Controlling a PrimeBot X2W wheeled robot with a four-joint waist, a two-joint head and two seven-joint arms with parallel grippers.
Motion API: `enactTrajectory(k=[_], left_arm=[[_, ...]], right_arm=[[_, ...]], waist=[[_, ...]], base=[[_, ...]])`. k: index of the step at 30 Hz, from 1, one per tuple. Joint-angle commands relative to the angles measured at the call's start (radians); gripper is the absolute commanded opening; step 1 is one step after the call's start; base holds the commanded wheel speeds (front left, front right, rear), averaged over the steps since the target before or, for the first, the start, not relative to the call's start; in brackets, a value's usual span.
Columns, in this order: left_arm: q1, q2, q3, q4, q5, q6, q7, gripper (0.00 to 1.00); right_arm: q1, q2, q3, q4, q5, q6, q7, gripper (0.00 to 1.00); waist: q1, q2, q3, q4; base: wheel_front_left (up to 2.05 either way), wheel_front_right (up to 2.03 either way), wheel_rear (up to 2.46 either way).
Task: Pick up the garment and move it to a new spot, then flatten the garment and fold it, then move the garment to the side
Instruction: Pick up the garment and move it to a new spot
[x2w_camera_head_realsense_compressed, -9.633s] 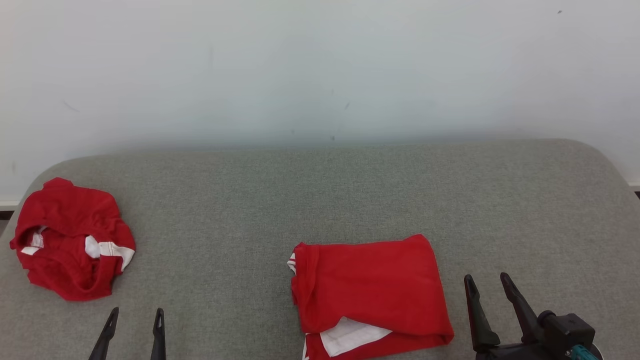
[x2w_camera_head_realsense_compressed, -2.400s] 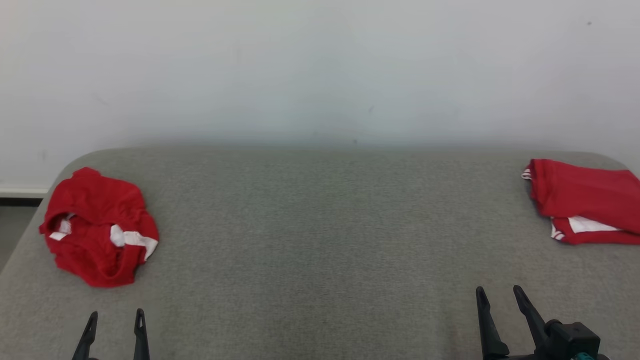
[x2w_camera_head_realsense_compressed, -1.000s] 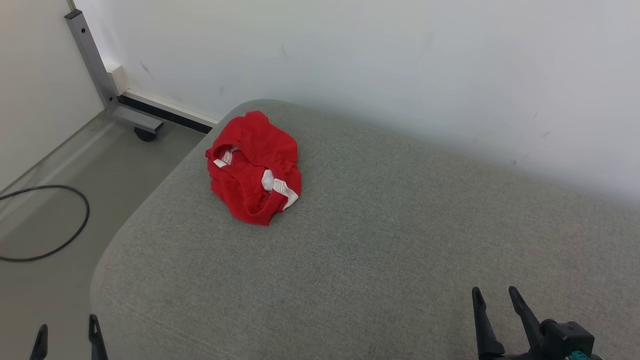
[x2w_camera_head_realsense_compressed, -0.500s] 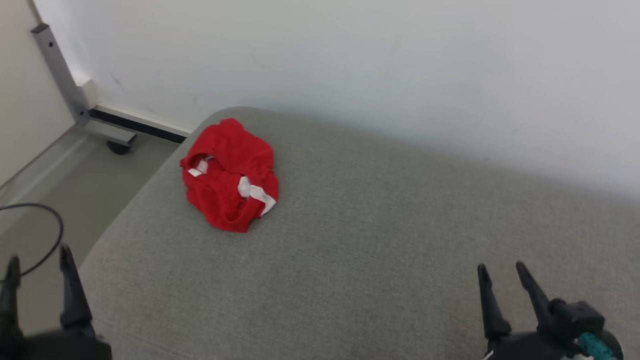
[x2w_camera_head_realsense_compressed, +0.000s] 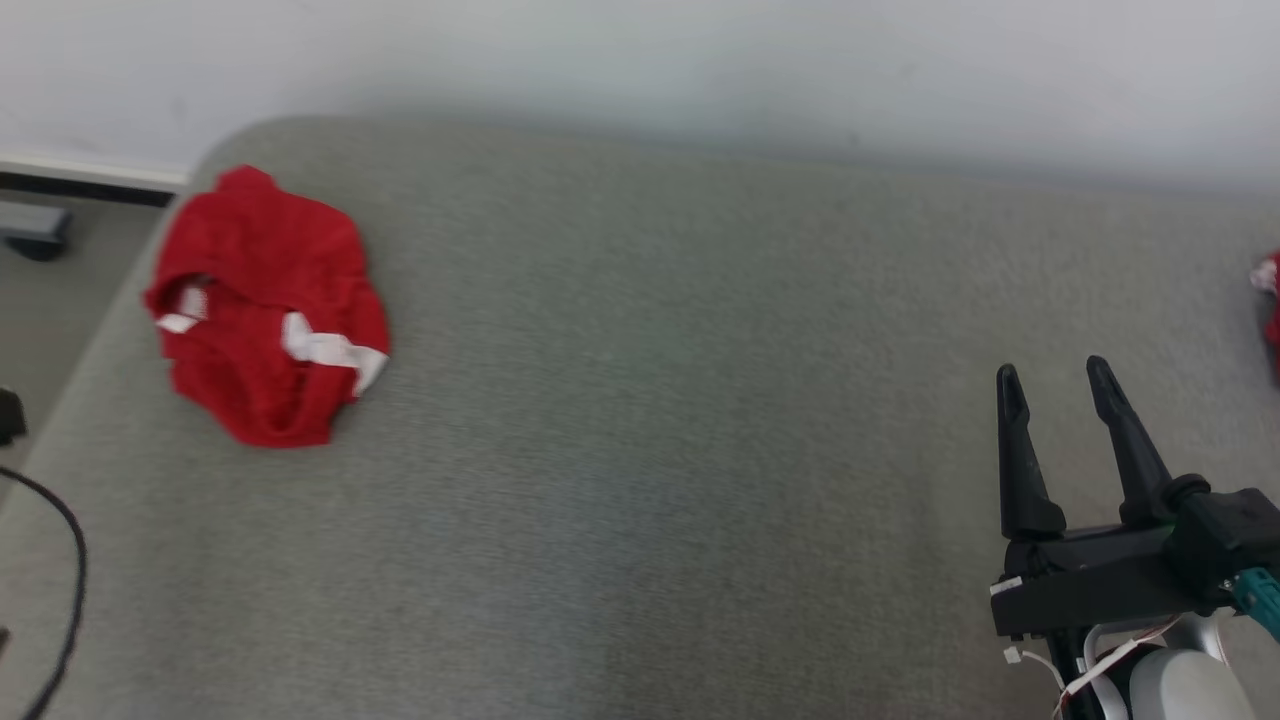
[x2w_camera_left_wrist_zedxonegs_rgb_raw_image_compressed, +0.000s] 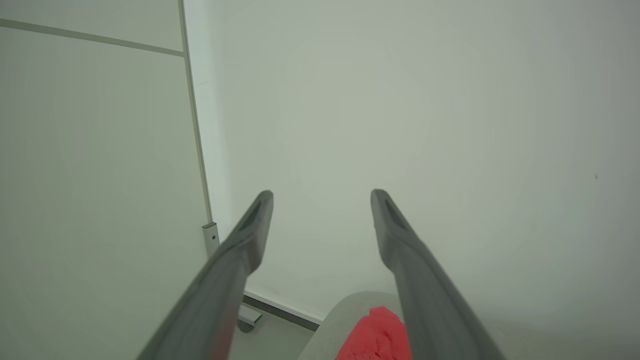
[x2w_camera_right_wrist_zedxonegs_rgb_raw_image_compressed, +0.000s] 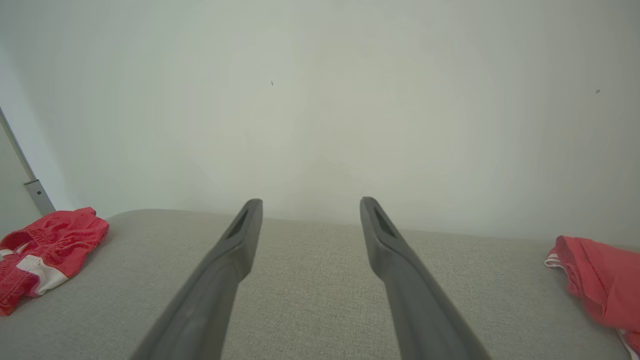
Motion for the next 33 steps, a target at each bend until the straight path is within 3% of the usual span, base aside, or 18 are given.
enactTrajectory(k=[1,12,22,27,29,30,31,33], left_arm=[[-0.072,0.022,-0.007,0.057,-0.005,-0.016,0.016,1.0],[-0.295,0.101,-0.013,0.434,-0.054,-0.09,0.089,1.0],[-0.348,0.123,-0.038,0.72,-0.078,-0.111,0.22,1.0],[-0.355,0.1,-0.05,0.845,-0.098,-0.108,0.347,1.0],[-0.365,0.094,-0.047,0.861,-0.106,-0.113,0.347,1.0],[-0.371,0.094,-0.049,0.865,-0.102,-0.108,0.337,0.74],[-0.375,0.092,-0.052,0.871,-0.099,-0.106,0.332,0.0],[-0.382,0.087,-0.048,0.876,-0.106,-0.111,0.304,0.0]], right_arm=[[-0.022,0.0,-0.001,-0.013,0.003,-0.002,-0.006,1.0],[-0.063,0.016,-0.01,-0.033,0.004,-0.002,-0.041,1.0],[-0.069,0.015,-0.021,-0.03,-0.002,-0.002,-0.046,1.0],[-0.073,0.008,-0.021,-0.036,-0.006,-0.002,-0.035,1.0],[-0.074,0.006,-0.019,-0.039,-0.008,-0.002,-0.033,1.0],[-0.075,0.005,-0.018,-0.039,-0.009,-0.002,-0.031,1.0],[-0.076,0.004,-0.018,-0.039,-0.01,-0.002,-0.028,1.0],[-0.074,0.004,-0.018,-0.04,-0.013,-0.002,-0.023,1.0]], waist=[[-0.0002,-0.0001,0.24,-0.231],[-0.0002,-0.0001,0.359,-0.34],[-0.0002,-0.0001,0.376,-0.35],[-0.0002,-0.0001,0.373,-0.339],[-0.0002,-0.0001,0.37,-0.334],[-0.0002,-0.0001,0.369,-0.332],[-0.0002,-0.0001,0.366,-0.33],[-0.0002,-0.0001,0.357,-0.327]], base=[[0.0,0.0,0.0],[0.0,0.0,0.0],[0.0,0.0,0.0],[0.0,0.0,0.0],[0.0,0.0,0.0],[0.0,0.0,0.0],[0.0,0.0,0.0],[0.0,0.0,0.0]])
